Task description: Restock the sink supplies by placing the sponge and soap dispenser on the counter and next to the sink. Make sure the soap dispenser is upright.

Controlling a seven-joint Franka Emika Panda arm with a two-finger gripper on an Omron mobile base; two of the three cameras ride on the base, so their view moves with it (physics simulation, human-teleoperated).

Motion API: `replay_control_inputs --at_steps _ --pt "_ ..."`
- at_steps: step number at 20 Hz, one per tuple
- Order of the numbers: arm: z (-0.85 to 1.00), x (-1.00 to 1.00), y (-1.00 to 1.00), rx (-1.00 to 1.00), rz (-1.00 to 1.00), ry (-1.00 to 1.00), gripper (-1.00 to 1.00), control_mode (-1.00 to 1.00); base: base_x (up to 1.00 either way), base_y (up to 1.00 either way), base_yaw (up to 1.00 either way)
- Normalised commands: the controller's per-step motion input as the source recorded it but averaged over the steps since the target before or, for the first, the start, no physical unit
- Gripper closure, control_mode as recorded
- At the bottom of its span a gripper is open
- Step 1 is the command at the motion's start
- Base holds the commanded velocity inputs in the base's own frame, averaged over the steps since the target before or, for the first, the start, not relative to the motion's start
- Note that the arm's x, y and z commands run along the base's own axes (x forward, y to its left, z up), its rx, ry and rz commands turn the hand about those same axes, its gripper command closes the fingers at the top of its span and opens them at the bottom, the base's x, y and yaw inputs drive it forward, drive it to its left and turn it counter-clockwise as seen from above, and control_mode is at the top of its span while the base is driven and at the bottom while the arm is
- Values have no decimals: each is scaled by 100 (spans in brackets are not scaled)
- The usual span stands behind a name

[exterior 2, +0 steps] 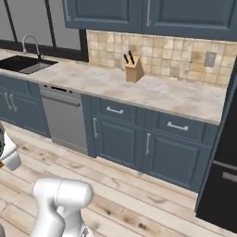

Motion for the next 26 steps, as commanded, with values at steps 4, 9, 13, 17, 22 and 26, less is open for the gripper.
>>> replay_control_inputs --at_steps 4,9,13,17,22,26 --pt "0 0 0 0 0 0 100 100 100 83 0" --pt "0 0 0 0 0 0 100 100 100 80 0" --pt "0 0 0 0 0 0 100 100 100 70 0" --pt "0 0 0 0 0 0 100 100 100 72 -1" --pt "0 0 0 0 0 0 100 100 100 76 -22" --pt "0 0 0 0 0 0 100 100 100 93 -29"
